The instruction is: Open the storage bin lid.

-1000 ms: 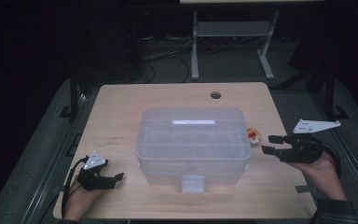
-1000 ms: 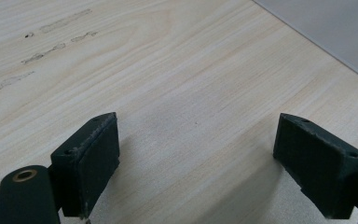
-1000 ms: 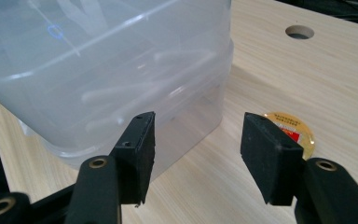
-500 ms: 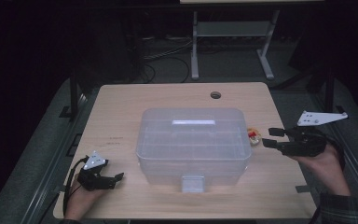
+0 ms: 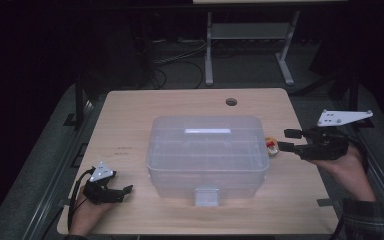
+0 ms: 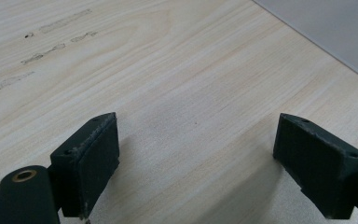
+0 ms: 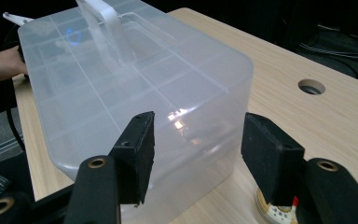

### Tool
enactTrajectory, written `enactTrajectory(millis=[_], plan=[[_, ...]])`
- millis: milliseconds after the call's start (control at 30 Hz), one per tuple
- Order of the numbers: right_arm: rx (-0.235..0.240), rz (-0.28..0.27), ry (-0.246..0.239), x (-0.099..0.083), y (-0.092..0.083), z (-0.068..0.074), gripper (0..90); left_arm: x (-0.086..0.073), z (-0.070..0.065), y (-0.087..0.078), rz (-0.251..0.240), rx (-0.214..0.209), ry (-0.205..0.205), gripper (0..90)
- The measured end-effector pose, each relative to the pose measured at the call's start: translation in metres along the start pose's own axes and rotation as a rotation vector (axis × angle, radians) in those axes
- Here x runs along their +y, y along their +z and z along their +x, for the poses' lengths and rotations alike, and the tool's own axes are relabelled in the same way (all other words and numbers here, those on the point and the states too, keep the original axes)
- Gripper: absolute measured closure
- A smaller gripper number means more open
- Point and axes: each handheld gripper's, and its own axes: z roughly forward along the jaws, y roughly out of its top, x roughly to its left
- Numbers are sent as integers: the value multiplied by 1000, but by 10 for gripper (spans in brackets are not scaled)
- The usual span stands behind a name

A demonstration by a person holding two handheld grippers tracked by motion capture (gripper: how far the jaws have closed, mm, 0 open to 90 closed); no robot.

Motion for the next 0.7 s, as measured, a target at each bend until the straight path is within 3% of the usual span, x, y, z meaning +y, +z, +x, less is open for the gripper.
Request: enactTrajectory(millis=[300, 700], plan=[[42, 0, -14, 13, 12, 3, 458, 0, 0, 0, 1, 0, 0, 136], [99, -10, -86, 29, 29, 12, 472, 0, 0, 0, 1, 0, 0, 136]])
